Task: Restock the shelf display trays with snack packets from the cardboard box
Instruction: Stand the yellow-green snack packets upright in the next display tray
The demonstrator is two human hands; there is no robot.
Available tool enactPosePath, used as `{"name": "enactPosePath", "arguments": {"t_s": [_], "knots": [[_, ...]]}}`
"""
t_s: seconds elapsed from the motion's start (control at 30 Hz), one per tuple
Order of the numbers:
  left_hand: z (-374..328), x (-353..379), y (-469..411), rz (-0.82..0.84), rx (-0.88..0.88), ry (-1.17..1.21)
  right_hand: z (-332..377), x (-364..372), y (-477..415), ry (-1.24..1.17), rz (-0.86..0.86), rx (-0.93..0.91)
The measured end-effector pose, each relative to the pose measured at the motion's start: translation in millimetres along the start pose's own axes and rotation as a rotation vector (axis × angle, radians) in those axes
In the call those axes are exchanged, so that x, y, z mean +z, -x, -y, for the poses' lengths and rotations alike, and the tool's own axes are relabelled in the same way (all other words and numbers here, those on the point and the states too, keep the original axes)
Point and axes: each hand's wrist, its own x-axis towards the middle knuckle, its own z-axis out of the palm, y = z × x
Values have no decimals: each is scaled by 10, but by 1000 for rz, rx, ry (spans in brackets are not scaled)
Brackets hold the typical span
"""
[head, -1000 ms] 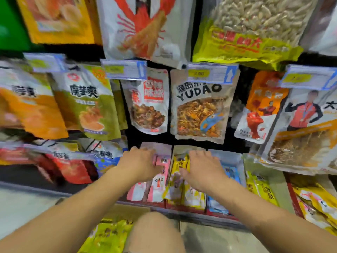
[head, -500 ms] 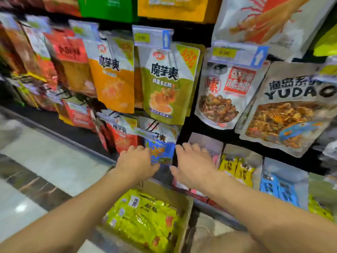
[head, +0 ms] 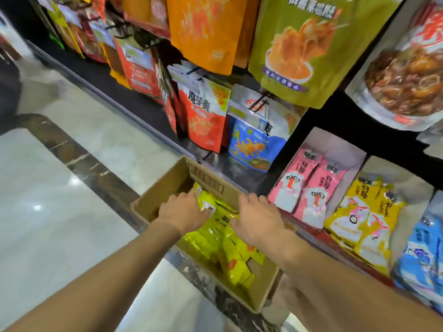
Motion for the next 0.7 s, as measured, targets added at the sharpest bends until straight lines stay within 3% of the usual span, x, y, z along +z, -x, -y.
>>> {"name": "enactPosePath", "arguments": {"t_s": [0.33, 0.7], "knots": [[-77, 1008, -425, 207, -183, 158, -189, 880, -367, -137, 173, 55], [-338, 1557, -626, 236, -336, 292, -413, 1476, -749, -368, 310, 46]]}}
